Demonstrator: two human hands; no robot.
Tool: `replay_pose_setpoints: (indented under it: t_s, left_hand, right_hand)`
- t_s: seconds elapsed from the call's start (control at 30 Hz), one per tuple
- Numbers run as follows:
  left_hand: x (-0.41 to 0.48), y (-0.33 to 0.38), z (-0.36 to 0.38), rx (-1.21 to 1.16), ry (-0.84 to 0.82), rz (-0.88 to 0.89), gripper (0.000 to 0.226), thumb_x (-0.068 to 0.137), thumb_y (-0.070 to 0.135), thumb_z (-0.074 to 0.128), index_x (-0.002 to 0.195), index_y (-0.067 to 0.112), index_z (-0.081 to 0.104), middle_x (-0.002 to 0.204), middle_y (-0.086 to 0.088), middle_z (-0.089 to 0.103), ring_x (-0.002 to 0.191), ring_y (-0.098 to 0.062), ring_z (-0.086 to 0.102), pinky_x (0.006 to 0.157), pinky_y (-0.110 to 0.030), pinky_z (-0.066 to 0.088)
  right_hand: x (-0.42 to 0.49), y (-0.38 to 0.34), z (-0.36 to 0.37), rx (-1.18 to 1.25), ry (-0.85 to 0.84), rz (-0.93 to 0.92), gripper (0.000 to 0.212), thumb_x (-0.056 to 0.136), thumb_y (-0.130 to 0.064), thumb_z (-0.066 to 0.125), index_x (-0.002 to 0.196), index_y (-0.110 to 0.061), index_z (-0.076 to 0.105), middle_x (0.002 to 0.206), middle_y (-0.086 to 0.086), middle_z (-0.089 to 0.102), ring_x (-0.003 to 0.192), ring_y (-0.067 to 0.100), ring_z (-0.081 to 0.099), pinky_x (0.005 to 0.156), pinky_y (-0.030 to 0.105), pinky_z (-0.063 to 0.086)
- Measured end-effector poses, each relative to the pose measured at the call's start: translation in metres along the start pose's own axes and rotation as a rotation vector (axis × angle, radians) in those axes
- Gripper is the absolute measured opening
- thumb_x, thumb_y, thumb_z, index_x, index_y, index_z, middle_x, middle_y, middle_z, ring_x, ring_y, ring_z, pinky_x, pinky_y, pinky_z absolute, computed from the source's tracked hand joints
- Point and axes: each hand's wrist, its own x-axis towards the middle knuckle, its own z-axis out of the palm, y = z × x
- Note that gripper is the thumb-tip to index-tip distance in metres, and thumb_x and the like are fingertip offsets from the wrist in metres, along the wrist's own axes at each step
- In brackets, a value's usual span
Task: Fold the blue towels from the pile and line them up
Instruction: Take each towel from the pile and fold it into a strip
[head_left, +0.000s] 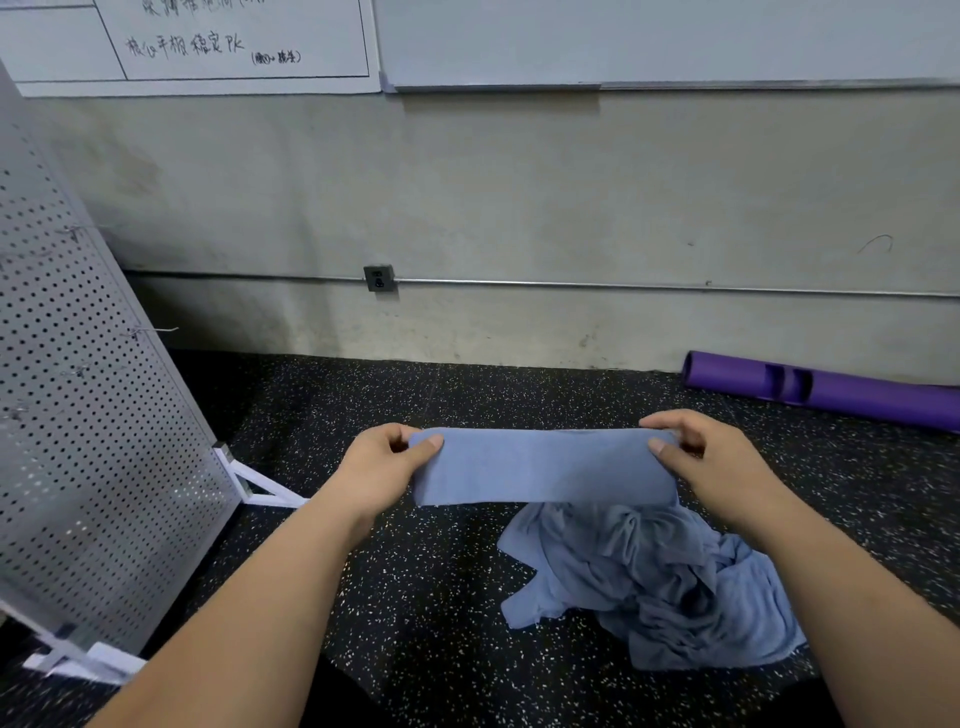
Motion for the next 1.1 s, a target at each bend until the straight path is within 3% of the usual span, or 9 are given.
replay_pose_setpoints:
  t_s: [0.1, 0.17, 0.27, 0.47, 0.67, 0.77, 0.87, 0.97, 1.1]
  left_hand:
    - [0.000, 0.002, 0.002, -0.168, -0.025, -0.091, 0.030, 0.099, 0.042, 0.072, 0.092, 0.012, 0.071, 0.096, -0.006, 0.078, 0.086, -0.019, 0.066, 0.079, -0.035, 0.050]
    - [-0.003, 0.004, 0.006, -0.173, -0.005, -0.078, 0.034, 0.100, 0.044, 0.070, 0.089, 0.012, 0.068, 0.092, -0.003, 0.075, 0.082, -0.016, 0.064, 0.073, -0.031, 0.048]
    - [-0.005, 0.006, 0.010, -0.152, 0.044, -0.043, 0.035, 0.101, 0.045, 0.069, 0.091, 0.011, 0.070, 0.097, -0.006, 0.075, 0.084, -0.015, 0.065, 0.074, -0.029, 0.049]
    - [-0.005, 0.005, 0.007, -0.080, 0.092, -0.009, 0.035, 0.102, 0.044, 0.068, 0.094, 0.010, 0.069, 0.103, -0.010, 0.075, 0.088, -0.017, 0.065, 0.077, -0.031, 0.050]
    - [-0.006, 0.003, 0.011, 0.167, 0.067, 0.000, 0.035, 0.110, 0.048, 0.047, 0.105, 0.016, 0.059, 0.110, -0.006, 0.067, 0.093, -0.019, 0.060, 0.075, -0.037, 0.047]
    - [-0.008, 0.004, 0.012, 0.091, 0.030, -0.039, 0.032, 0.108, 0.050, 0.051, 0.109, 0.019, 0.058, 0.113, -0.006, 0.064, 0.100, -0.025, 0.065, 0.078, -0.049, 0.062]
    - [-0.008, 0.005, 0.010, -0.179, -0.085, -0.129, 0.034, 0.098, 0.038, 0.075, 0.117, 0.014, 0.060, 0.122, -0.011, 0.062, 0.104, -0.032, 0.071, 0.069, -0.048, 0.066]
    - [-0.007, -0.001, 0.003, -0.198, -0.164, -0.105, 0.038, 0.094, 0.013, 0.080, 0.125, 0.021, 0.060, 0.128, -0.021, 0.062, 0.106, -0.036, 0.073, 0.074, -0.043, 0.066]
    - [-0.004, -0.001, -0.001, -0.178, -0.100, 0.009, 0.040, 0.096, 0.011, 0.078, 0.124, 0.036, 0.064, 0.114, -0.028, 0.070, 0.085, -0.027, 0.073, 0.070, -0.038, 0.061]
  right_hand:
    - [-0.002, -0.003, 0.003, 0.112, 0.003, 0.020, 0.019, 0.107, -0.019, 0.061, 0.114, -0.033, 0.073, 0.100, 0.000, 0.074, 0.081, 0.004, 0.067, 0.068, 0.023, 0.053]
    - [-0.001, 0.000, 0.007, 0.076, -0.002, 0.021, 0.022, 0.108, -0.023, 0.058, 0.109, -0.039, 0.072, 0.094, 0.006, 0.067, 0.080, 0.017, 0.059, 0.070, 0.034, 0.047]
    - [0.000, 0.001, 0.011, 0.101, -0.006, 0.053, 0.023, 0.108, -0.024, 0.058, 0.105, -0.040, 0.074, 0.086, 0.009, 0.062, 0.078, 0.019, 0.054, 0.070, 0.035, 0.042]
    - [0.000, -0.004, 0.013, 0.160, -0.017, 0.090, 0.017, 0.108, -0.027, 0.060, 0.107, -0.034, 0.075, 0.106, 0.018, 0.070, 0.091, 0.025, 0.064, 0.078, 0.038, 0.049]
    - [-0.003, -0.007, 0.018, 0.084, -0.011, 0.036, 0.025, 0.110, -0.025, 0.052, 0.103, -0.036, 0.074, 0.113, -0.003, 0.071, 0.107, 0.021, 0.064, 0.090, 0.036, 0.049]
    - [-0.005, -0.011, 0.017, 0.113, -0.014, 0.039, 0.019, 0.109, -0.032, 0.057, 0.106, -0.038, 0.075, 0.109, 0.001, 0.072, 0.104, 0.023, 0.065, 0.094, 0.042, 0.053]
    - [-0.009, -0.016, 0.010, 0.191, -0.126, 0.110, 0.016, 0.102, -0.034, 0.068, 0.113, -0.044, 0.074, 0.092, 0.006, 0.070, 0.088, 0.023, 0.068, 0.081, 0.032, 0.056]
    - [-0.014, -0.018, 0.001, 0.212, -0.215, 0.157, 0.030, 0.101, -0.025, 0.072, 0.120, -0.048, 0.073, 0.086, 0.005, 0.069, 0.083, 0.015, 0.072, 0.070, 0.020, 0.053]
    - [-0.014, -0.017, -0.004, 0.249, -0.055, 0.151, 0.027, 0.100, -0.013, 0.071, 0.109, -0.036, 0.080, 0.077, -0.003, 0.060, 0.057, 0.000, 0.057, 0.050, 0.008, 0.041]
